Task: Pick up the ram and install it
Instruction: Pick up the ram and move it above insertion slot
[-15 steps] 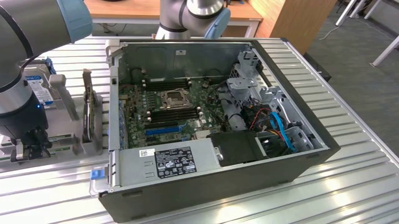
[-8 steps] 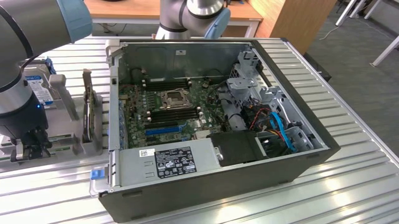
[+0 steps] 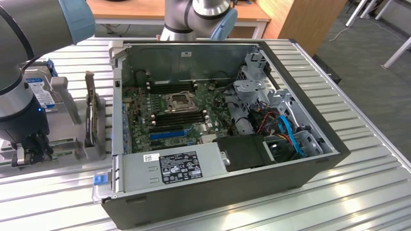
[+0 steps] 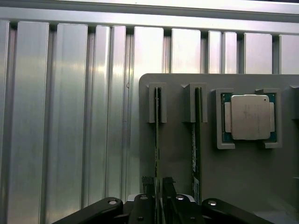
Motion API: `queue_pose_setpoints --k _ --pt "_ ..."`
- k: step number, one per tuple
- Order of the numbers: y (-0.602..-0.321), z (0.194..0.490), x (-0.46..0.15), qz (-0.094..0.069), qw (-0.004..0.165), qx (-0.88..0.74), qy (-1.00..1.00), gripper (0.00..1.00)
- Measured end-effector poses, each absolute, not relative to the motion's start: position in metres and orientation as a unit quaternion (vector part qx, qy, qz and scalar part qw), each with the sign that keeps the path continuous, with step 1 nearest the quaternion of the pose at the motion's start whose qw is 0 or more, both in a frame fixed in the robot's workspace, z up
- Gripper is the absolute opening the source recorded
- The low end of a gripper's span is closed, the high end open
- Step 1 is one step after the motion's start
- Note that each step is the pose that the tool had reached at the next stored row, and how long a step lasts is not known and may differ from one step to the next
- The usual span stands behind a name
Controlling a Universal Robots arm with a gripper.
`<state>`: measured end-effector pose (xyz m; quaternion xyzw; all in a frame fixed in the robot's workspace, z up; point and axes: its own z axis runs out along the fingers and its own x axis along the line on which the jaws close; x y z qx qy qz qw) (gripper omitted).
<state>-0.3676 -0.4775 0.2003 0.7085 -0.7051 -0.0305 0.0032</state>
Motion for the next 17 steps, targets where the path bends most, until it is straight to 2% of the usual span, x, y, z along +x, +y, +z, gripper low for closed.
queue_pose_setpoints --k 17 --pt "-0.4770 0.2003 -0.3677 -0.030 0.003 0.708 -0.705 0.20"
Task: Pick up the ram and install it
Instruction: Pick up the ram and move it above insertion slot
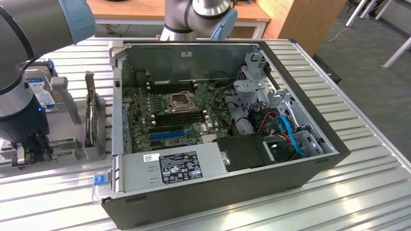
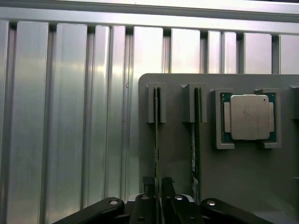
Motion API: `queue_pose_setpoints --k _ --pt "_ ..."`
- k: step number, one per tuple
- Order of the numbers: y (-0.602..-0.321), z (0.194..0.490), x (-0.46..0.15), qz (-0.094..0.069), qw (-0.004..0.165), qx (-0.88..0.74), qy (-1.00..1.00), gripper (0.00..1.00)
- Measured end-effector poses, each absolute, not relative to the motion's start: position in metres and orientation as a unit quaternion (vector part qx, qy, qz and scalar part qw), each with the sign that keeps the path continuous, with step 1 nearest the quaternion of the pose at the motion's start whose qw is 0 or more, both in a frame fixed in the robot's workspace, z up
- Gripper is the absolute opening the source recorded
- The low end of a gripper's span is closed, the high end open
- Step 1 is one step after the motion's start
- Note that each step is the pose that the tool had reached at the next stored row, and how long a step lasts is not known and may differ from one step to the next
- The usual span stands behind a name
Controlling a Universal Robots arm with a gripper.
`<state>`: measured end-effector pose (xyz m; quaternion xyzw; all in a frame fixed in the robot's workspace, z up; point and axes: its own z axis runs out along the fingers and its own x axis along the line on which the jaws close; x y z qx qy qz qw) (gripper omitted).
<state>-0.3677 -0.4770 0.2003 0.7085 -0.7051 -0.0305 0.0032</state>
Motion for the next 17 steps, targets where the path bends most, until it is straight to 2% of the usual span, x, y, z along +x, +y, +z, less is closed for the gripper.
queue_pose_setpoints --k 1,3,17 --pt "-0.4770 0.2003 -0.3676 -0.030 0.003 0.708 -0.705 0.20" --pt "-0.4770 0.2004 -0.3676 -0.030 0.003 0.708 -0.705 0.11" --pt "-0.4770 0.2047 -0.3676 -0.030 0.003 0.708 -0.705 0.11"
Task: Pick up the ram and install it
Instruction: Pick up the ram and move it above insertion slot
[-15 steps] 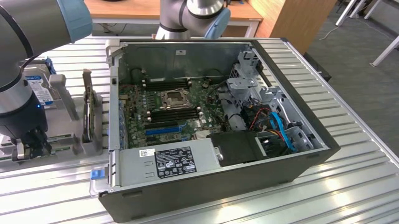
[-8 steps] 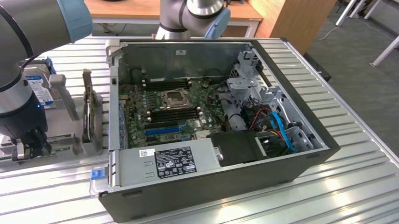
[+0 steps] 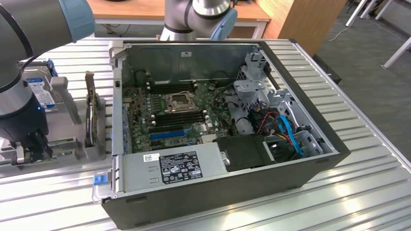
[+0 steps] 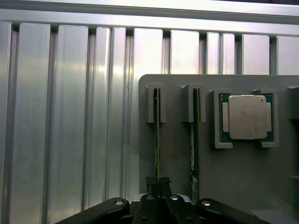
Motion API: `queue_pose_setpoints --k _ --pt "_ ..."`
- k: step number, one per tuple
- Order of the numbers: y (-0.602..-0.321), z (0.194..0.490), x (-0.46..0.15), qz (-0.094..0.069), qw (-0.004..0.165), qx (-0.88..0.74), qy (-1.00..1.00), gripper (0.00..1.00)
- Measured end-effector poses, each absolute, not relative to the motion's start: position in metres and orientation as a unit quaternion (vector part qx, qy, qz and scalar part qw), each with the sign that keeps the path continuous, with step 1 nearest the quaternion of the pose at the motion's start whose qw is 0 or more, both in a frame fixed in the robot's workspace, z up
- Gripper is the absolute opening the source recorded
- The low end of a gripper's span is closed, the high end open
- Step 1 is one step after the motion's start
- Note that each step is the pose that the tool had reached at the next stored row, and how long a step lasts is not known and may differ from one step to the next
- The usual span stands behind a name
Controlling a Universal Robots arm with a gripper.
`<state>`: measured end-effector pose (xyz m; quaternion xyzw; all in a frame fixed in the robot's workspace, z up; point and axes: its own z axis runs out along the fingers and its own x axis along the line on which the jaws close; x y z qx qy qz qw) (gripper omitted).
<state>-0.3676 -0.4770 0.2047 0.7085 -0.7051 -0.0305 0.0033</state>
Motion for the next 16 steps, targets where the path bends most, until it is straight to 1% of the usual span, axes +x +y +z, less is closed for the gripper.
queue_pose_setpoints --k 10,16 --pt "-0.477 0.226 -0.368 -0.031 0.003 0.708 -0.705 0.11" --pt "-0.477 0.243 -0.368 -0.030 0.003 0.708 -0.705 0.11"
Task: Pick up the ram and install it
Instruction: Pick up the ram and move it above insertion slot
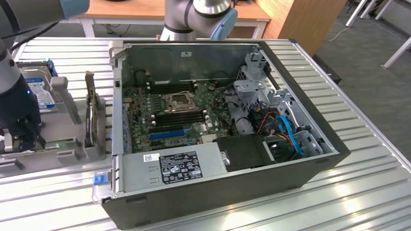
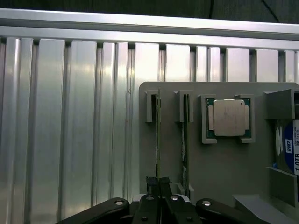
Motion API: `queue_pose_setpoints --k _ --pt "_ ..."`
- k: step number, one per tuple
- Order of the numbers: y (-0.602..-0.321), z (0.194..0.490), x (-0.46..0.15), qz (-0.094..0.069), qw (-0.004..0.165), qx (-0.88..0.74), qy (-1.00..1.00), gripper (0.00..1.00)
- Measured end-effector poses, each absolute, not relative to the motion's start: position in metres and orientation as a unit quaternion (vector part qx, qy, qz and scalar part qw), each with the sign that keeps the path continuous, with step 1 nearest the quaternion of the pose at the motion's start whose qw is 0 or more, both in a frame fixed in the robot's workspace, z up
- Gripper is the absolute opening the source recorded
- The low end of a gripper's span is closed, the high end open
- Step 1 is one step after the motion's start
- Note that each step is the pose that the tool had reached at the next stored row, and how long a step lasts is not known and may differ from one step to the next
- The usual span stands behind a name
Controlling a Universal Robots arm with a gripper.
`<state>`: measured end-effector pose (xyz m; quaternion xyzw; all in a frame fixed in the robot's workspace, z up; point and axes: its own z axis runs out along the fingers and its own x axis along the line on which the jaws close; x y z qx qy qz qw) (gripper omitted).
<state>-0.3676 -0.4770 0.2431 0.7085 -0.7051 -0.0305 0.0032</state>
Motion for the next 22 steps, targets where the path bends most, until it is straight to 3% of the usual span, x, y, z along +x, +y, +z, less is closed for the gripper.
queue_pose_setpoints --k 22 --pt "-0.477 0.324 -0.367 -0.030 0.004 0.708 -0.705 0.11"
